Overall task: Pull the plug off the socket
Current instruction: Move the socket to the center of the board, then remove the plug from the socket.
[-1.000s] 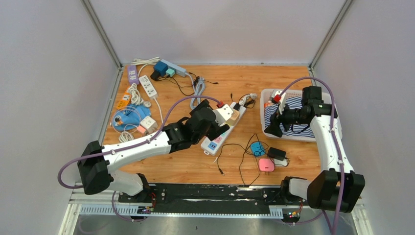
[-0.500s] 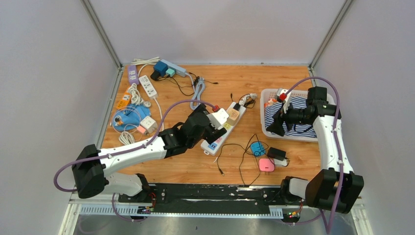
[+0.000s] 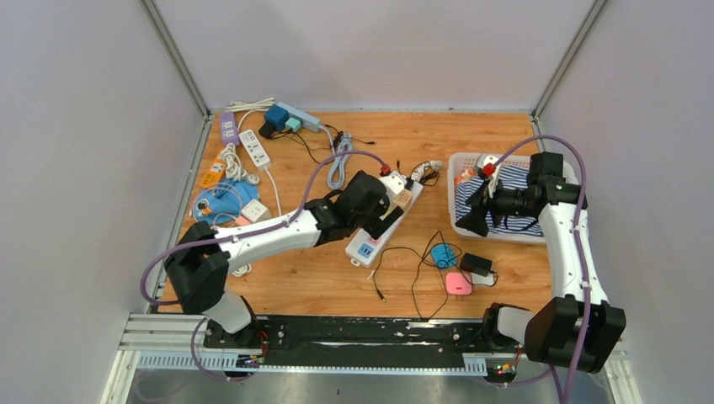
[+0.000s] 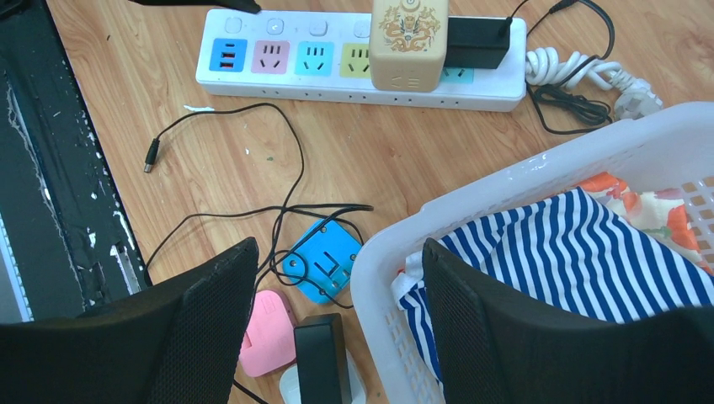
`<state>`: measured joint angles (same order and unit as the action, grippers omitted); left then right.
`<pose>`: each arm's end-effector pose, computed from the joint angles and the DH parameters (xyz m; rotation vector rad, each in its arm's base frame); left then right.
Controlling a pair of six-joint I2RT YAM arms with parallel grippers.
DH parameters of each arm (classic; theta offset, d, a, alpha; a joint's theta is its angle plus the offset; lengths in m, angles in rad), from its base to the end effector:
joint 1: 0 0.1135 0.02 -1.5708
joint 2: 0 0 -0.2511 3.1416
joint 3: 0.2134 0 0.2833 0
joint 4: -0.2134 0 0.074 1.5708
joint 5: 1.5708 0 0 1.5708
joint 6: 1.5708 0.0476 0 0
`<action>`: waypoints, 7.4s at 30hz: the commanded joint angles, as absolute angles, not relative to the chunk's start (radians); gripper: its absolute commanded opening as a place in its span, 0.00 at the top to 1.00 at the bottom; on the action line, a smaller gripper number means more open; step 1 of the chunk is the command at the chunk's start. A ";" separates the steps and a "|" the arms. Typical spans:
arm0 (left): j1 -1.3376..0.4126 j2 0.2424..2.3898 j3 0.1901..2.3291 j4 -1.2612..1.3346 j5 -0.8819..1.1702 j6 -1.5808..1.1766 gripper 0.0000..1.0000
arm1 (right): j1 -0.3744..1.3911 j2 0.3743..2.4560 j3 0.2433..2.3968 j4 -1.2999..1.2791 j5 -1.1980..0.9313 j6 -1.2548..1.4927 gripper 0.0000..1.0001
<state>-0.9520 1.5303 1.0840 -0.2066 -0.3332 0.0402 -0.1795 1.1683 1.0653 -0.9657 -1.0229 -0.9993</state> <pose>0.2331 -0.3005 0.2267 0.8778 2.0020 -0.1450 0.2540 -0.0048 0.2891 -1.1112 1.8009 0.6787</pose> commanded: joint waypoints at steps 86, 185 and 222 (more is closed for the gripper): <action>-0.868 1.873 1.110 -0.011 -0.106 -0.035 0.00 | -0.180 1.163 1.034 -0.989 -1.085 -1.043 0.27; -0.732 1.589 0.838 -0.032 0.359 0.465 0.25 | 0.421 1.699 1.192 -0.774 -0.780 -1.338 0.33; -0.717 1.438 0.766 -0.016 0.356 0.454 0.00 | 0.447 1.724 1.173 -0.727 -0.721 -1.308 0.47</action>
